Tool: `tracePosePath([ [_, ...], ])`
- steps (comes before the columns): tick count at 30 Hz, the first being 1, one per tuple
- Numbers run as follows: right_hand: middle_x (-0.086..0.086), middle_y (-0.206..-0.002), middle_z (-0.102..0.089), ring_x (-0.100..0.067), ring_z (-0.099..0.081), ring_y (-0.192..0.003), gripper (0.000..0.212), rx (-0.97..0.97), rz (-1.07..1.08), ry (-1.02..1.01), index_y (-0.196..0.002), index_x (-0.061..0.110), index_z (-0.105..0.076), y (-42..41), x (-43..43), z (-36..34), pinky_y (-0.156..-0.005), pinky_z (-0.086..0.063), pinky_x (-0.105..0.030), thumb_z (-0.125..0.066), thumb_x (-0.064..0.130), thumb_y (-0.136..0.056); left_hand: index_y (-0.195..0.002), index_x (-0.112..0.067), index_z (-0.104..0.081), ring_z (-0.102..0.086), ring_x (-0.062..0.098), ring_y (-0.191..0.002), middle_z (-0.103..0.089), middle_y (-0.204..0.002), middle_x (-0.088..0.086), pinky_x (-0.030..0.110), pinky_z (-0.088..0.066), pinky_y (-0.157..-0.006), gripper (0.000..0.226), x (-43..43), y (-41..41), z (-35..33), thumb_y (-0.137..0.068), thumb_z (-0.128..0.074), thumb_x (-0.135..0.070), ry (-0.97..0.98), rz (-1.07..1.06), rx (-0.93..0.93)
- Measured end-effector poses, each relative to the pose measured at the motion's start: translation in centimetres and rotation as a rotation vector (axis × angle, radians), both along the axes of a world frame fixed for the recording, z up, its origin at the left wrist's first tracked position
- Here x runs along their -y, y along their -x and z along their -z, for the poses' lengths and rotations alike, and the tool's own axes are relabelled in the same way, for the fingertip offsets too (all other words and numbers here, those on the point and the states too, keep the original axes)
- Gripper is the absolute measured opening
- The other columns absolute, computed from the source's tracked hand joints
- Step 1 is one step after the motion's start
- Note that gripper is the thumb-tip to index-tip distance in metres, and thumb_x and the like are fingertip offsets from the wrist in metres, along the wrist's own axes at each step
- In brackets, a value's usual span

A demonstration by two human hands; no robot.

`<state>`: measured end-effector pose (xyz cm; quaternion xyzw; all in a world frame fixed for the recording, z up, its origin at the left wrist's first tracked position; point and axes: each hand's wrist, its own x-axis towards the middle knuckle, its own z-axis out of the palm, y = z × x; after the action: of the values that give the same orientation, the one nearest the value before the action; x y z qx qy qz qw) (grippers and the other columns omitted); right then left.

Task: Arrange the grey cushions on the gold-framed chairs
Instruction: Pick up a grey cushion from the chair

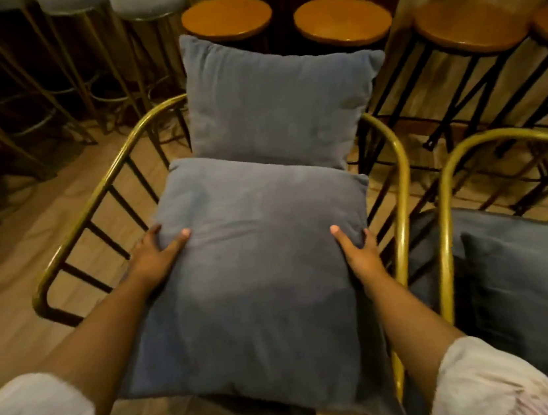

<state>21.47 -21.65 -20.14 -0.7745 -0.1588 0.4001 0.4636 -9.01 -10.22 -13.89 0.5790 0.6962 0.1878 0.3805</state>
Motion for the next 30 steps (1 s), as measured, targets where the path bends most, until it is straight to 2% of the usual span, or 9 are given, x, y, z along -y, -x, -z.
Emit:
tracePosePath([
  [3,-0.006,-0.146,-0.044,-0.030,-0.048,-0.128,0.098,-0.167,0.087,0.008,-0.147,0.019,-0.028,-0.8,-0.2,1.1,-0.105,-0.042,-0.041,-0.076,0.052,-0.069,-0.138,-0.023,-0.047,-0.046,0.015,-0.126,-0.048,-0.135,-0.009,0.031,-0.032,-0.108,0.067,-1.4,2.6,1.7,-0.083,-0.055,-0.061,0.153,-0.040,0.265],
  [6,-0.005,-0.143,-0.049,-0.030,-0.052,-0.124,0.099,-0.212,0.060,0.002,-0.146,0.021,-0.032,-0.7,-0.5,0.7,-0.096,-0.047,-0.040,-0.076,0.055,-0.065,-0.132,-0.040,-0.051,-0.052,0.024,-0.128,-0.056,-0.138,-0.006,0.043,-0.038,-0.108,0.085,-2.0,4.6,3.6,-0.059,-0.060,-0.082,0.254,-0.104,0.390],
  [9,-0.005,-0.138,-0.055,-0.026,-0.054,-0.122,0.080,-0.160,0.048,-0.082,-0.139,0.020,-0.045,-0.3,-0.3,-1.2,-0.094,-0.047,-0.037,-0.074,0.051,-0.071,-0.139,-0.023,-0.047,-0.052,0.032,-0.125,-0.053,-0.140,0.007,0.038,-0.041,-0.097,0.086,-1.1,3.3,1.8,-0.068,-0.065,-0.069,0.167,-0.226,0.378],
  [11,-0.006,-0.136,-0.056,-0.028,-0.054,-0.122,0.073,-0.135,0.071,-0.108,-0.136,0.018,-0.048,-0.2,0.1,-3.3,-0.095,-0.046,-0.038,-0.073,0.047,-0.075,-0.139,-0.019,-0.045,-0.051,0.035,-0.125,-0.052,-0.141,0.010,0.039,-0.040,-0.097,0.083,-0.6,2.7,0.3,-0.072,-0.066,-0.063,0.106,-0.267,0.377],
  [15,-0.007,-0.136,-0.056,-0.027,-0.055,-0.118,0.075,-0.123,0.114,-0.196,-0.137,0.018,-0.047,-0.5,1.8,-7.5,-0.097,-0.047,-0.041,-0.076,0.044,-0.073,-0.137,-0.019,-0.047,-0.052,0.036,-0.124,-0.054,-0.139,0.013,0.044,-0.041,-0.101,0.082,0.6,1.9,-4.4,-0.071,-0.066,-0.063,0.007,-0.267,0.441],
  [20,-0.001,-0.131,-0.057,-0.024,-0.057,-0.111,0.083,-0.052,0.180,-0.339,-0.137,0.022,-0.045,-3.1,5.2,-13.5,-0.098,-0.049,-0.045,-0.078,0.049,-0.067,-0.144,-0.019,-0.034,-0.043,0.035,-0.131,-0.043,-0.148,0.013,0.038,-0.037,-0.094,0.068,2.6,-1.2,-10.9,-0.086,-0.057,-0.047,-0.115,-0.069,0.481],
  [24,-0.001,-0.126,-0.060,-0.023,-0.061,-0.109,0.078,0.004,0.259,-0.429,-0.135,0.022,-0.048,-8.2,9.2,-16.7,-0.093,-0.052,-0.042,-0.079,0.047,-0.068,-0.138,-0.015,-0.036,-0.051,0.032,-0.121,-0.048,-0.141,0.014,0.033,-0.043,-0.088,0.089,4.0,-6.7,-13.2,-0.068,-0.071,-0.057,-0.136,0.042,0.552],
  [27,-0.002,-0.124,-0.064,-0.017,-0.064,-0.106,0.065,0.068,0.275,-0.535,-0.130,0.021,-0.053,-13.1,12.8,-18.1,-0.088,-0.054,-0.036,-0.076,0.042,-0.073,-0.143,-0.018,-0.027,-0.046,0.033,-0.128,-0.042,-0.145,0.014,0.037,-0.039,-0.098,0.082,5.6,-12.6,-14.4,-0.078,-0.069,-0.045,-0.166,0.049,0.541],
  [30,0.000,-0.122,-0.066,-0.016,-0.064,-0.107,0.066,0.095,0.320,-0.570,-0.130,0.023,-0.055,-19.1,16.9,-19.0,-0.086,-0.053,-0.032,-0.077,0.045,-0.071,-0.148,-0.025,-0.021,-0.043,0.031,-0.133,-0.038,-0.150,0.008,0.045,-0.036,-0.111,0.106,7.3,-19.5,-15.7,-0.063,-0.075,-0.059,-0.152,0.175,0.545],
])
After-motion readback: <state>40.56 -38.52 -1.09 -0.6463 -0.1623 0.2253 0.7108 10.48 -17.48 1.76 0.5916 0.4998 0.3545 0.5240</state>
